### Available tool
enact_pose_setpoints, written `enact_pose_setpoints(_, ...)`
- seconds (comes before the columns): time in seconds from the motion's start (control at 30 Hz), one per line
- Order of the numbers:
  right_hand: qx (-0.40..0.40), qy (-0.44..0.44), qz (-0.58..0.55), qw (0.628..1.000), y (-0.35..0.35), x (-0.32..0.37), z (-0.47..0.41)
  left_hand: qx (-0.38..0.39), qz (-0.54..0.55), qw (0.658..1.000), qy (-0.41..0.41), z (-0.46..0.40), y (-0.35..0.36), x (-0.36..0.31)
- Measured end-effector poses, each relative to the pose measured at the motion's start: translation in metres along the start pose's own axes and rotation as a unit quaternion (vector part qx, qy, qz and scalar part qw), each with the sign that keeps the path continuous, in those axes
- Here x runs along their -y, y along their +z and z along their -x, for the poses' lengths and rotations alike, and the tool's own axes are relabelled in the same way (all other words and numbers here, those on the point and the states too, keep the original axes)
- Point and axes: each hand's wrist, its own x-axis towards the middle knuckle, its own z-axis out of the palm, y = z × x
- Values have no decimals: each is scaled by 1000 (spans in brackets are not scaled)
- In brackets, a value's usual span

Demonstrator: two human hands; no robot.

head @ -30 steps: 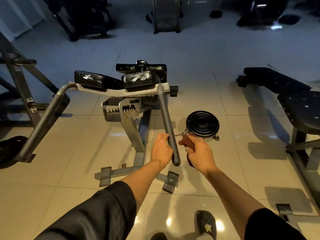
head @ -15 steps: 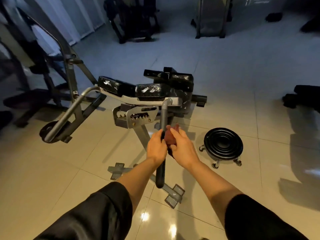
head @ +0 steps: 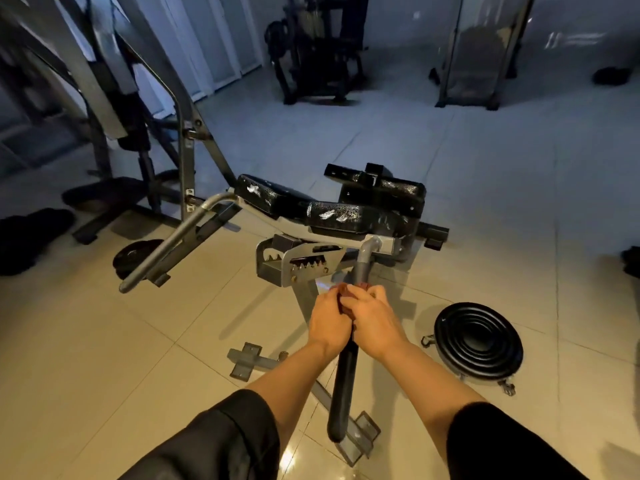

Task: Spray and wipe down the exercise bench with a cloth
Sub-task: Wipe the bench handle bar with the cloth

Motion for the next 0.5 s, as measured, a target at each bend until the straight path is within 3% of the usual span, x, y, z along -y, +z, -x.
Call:
enact_pose_setpoints(0.13,-53,3,36,998,-2,-7,-23,12,5,1000,3,-21,-3,0)
enact_pose_setpoints(0.23,0,-68,90,994,2,-13,-24,10,8,1000,1,-27,0,4)
enact_pose_setpoints(0.33,-4,-70,96,993,-15,-22,-30,26,14,1000,8,-30,5,5)
enact_pose_setpoints(0.4,-56,-18,63,996,-26,-26,-36,26,22,999,20,-31,6,2)
enact_pose_setpoints(0.5,-137,128,-27,982,-40,-43,-40,24,-26,999,17,-29,7,4)
